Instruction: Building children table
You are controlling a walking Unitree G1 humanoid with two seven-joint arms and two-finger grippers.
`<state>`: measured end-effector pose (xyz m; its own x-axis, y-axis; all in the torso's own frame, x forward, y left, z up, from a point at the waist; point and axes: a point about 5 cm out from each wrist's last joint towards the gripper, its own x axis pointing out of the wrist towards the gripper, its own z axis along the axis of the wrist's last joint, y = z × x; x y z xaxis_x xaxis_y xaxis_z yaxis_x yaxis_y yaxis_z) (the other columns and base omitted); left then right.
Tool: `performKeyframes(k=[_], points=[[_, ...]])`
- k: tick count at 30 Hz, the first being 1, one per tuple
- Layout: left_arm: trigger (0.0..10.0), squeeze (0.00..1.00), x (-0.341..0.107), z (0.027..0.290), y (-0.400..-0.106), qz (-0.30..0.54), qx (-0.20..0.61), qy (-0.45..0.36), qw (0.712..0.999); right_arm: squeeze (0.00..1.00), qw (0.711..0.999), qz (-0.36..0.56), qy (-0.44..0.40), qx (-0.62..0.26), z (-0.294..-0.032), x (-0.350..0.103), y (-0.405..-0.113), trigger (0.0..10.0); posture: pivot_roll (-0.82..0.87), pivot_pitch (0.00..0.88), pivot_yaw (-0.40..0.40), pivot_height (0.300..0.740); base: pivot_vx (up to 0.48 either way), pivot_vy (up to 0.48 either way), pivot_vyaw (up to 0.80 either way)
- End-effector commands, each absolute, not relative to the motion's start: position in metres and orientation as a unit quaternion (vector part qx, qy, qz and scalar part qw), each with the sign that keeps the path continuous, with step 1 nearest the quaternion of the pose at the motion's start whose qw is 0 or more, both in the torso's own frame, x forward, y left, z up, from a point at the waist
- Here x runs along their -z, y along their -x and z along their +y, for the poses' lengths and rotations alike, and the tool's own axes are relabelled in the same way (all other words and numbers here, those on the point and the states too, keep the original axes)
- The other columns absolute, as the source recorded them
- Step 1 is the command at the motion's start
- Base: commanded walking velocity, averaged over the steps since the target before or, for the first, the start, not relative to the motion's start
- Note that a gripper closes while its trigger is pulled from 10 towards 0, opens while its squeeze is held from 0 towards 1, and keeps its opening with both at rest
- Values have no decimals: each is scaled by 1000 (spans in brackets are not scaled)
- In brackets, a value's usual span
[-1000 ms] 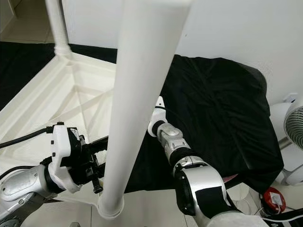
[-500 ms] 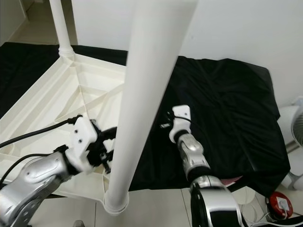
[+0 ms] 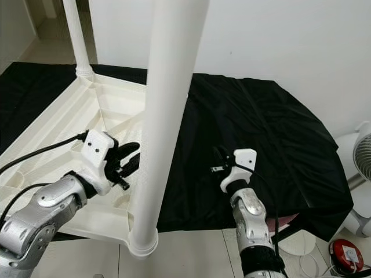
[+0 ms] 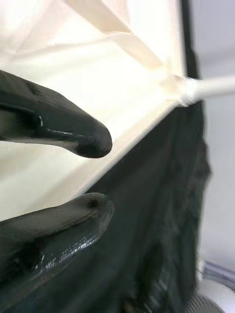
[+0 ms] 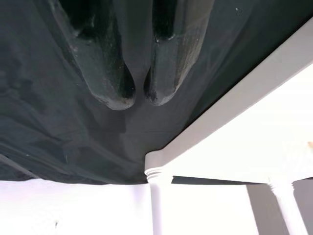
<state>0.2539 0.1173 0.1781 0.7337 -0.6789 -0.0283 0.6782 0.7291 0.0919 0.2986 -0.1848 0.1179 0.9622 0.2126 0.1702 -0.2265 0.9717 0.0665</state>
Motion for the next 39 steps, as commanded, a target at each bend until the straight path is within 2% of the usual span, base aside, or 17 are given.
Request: performKeyframes(k=[1,4,5,7,13,14,15,16,19,23,24,30,39], points=[[10000,0,-173,122,-256,8,370,-50,928,0,990,-79,-39,-114,-189,-120,-294,10000,-9,0,-105,740,0,0,0],[10000,0,-168,129,-252,24,387,-81,918,0,990,-76,-37,-116,-191,-123,-288,10000,-9,0,-104,740,0,0,0],[10000,0,-163,134,-244,19,424,-112,899,0,990,-74,-35,-115,-193,-125,-289,10000,2,0,-111,740,0,0,0],[10000,0,-161,140,-240,23,444,-111,889,0,990,-75,-33,-114,-194,-126,-291,10000,6,0,-114,740,0,0,0],[10000,0,-157,149,-239,32,439,-149,885,0,990,-74,-30,-119,-194,-131,-292,10000,15,0,-121,740,0,0,0],[10000,314,-155,153,-236,39,448,-159,879,0,990,-73,-29,-119,-194,-131,-292,10000,16,0,-121,740,0,0,0],[10000,475,-153,156,-235,43,449,-164,877,0,990,-70,-28,-119,-195,-131,-291,10000,16,0,-121,740,0,0,0],[10000,1000,-153,160,-234,50,458,-150,875,0,990,-67,-26,-120,-196,-131,-291,10000,24,0,-123,740,0,0,0],[10000,1000,-154,163,-231,56,471,-131,871,0,990,-62,-25,-121,-197,-131,-290,10000,24,0,-123,740,0,0,0],[10000,1000,-154,165,-230,52,473,-149,867,0,991,-61,-24,-120,-198,-131,-290,10000,30,0,-121,740,0,0,0],[10000,0,-153,169,-228,56,483,-160,859,0,991,-59,-24,-119,-199,-130,-290,10000,31,0,-117,740,0,0,0],[10000,0,-152,187,-216,91,526,-190,824,0,991,-54,-21,-121,-201,-128,-288,10000,35,0,-115,740,0,0,0],[10000,0,-145,194,-212,125,537,-222,804,0,991,-54,-12,-123,-204,-130,-289,10000,35,0,-110,740,0,0,0]])
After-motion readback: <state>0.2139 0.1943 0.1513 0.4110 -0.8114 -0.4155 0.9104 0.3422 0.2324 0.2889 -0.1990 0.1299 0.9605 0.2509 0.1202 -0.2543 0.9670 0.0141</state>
